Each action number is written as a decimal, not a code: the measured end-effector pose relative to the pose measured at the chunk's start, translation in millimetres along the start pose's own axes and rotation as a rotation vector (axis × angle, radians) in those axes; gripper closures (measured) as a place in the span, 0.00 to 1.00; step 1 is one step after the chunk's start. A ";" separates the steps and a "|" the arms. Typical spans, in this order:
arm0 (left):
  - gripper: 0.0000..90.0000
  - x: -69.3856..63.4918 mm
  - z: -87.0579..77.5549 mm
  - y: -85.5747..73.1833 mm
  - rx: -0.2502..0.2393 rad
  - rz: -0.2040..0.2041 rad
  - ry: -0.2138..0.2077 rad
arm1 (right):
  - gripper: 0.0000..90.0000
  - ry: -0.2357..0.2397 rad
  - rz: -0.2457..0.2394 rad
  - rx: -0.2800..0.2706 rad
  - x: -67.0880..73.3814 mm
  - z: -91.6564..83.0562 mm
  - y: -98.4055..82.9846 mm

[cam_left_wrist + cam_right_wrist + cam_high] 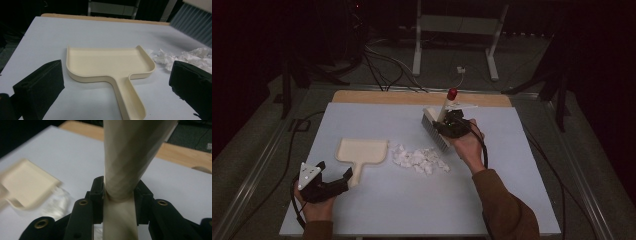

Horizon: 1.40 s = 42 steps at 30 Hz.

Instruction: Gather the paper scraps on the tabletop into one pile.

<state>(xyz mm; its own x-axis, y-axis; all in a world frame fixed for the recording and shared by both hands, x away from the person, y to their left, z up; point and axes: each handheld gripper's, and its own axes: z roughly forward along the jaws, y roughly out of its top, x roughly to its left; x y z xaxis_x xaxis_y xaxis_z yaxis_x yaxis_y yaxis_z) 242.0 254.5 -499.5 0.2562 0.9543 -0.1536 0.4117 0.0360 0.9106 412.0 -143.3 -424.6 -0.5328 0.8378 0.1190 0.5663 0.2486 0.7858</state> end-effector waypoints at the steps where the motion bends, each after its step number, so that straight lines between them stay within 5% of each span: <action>1: 0.01 -0.1 0.0 0.0 -0.001 0.000 0.000 | 0.75 0.002 0.012 -0.015 3.1 -2.8 1.2; 8: 0.01 0.1 -0.6 0.0 0.000 0.001 0.001 | 0.75 0.060 0.132 -0.074 23.9 -14.2 5.5; 13: 0.01 0.2 -0.6 0.0 0.000 0.001 0.001 | 0.75 0.094 0.170 -0.076 41.8 -11.0 3.0; 20: 0.01 0.1 -0.3 -0.1 0.000 0.001 -0.001 | 0.75 0.130 0.173 -0.057 73.6 0.7 -2.7; 29: 0.01 0.7 -0.7 0.0 -0.001 -0.002 -0.002 | 0.75 0.109 0.152 0.004 106.5 29.4 -14.8; 36: 0.01 1.3 -1.0 -0.1 -0.002 -0.003 -0.003 | 0.75 0.044 0.190 0.071 102.8 47.3 -25.3; 42: 0.01 1.0 -1.1 -0.2 0.000 -0.001 -0.002 | 0.75 0.001 0.207 0.082 89.7 41.8 -27.4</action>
<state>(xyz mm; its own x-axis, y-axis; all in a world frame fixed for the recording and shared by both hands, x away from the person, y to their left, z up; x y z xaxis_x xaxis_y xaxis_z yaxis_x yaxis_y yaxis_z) 241.2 255.8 -499.4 0.2577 0.9537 -0.1552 0.4116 0.0369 0.9106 375.0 -54.6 -460.8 -0.4007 0.8747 0.2728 0.7130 0.1107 0.6924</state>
